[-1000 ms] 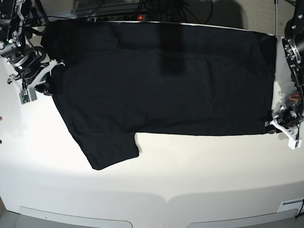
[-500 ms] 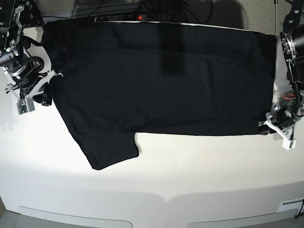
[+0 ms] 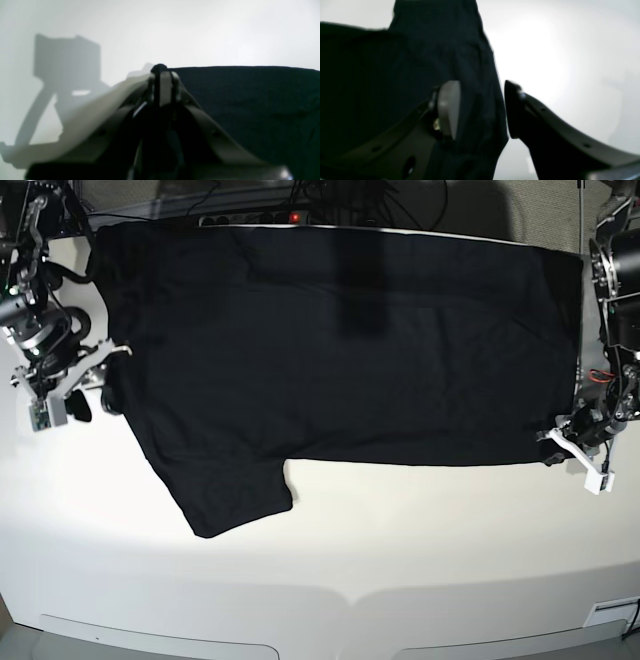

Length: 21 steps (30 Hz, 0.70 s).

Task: Fold the T-shirt properly
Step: 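Grasp the hem corners with both grippers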

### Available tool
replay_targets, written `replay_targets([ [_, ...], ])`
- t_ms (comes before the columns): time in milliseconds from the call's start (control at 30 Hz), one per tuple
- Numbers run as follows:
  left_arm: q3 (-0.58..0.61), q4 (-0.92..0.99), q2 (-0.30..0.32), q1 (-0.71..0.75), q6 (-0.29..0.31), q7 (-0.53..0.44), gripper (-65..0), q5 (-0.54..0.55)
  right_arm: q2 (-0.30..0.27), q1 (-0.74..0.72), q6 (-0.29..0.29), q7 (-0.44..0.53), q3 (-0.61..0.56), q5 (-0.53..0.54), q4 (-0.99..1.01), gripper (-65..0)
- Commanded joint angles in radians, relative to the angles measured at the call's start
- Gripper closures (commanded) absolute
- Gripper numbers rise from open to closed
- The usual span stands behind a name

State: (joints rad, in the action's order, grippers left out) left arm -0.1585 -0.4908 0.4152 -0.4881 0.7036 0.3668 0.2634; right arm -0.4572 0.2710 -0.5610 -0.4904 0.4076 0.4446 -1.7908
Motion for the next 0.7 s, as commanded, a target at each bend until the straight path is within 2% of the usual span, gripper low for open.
replay_targets([
  [0,0.005,0.002,0.005,-0.008,-0.005,0.048,0.0,-0.007,-0.018,-0.035,0.0,0.024,-0.006,-0.003,0.0,-29.7],
  [133,0.005,0.002,0.003,-0.008,-0.005,0.051,0.0,0.087,-0.025,-0.167,0.0,-0.013,-0.102,-0.003,0.111,-29.7],
  [200,0.005,0.002,0.003,-0.008,-0.005,0.06,0.0,0.101,-0.025,-0.246,0.0,-0.037,-0.169,-0.028,0.182,-29.7],
  [333,0.005,0.002,0.0,-0.008,-0.005,0.081,0.0,0.105,-0.025,-0.414,0.001,-0.046,-0.288,-0.107,0.343,-29.7],
  [667,0.005,0.002,0.0,-0.007,-0.005,0.058,0.0,0.105,-0.023,-0.877,0.009,-0.127,-0.48,-0.13,0.868,-29.7],
])
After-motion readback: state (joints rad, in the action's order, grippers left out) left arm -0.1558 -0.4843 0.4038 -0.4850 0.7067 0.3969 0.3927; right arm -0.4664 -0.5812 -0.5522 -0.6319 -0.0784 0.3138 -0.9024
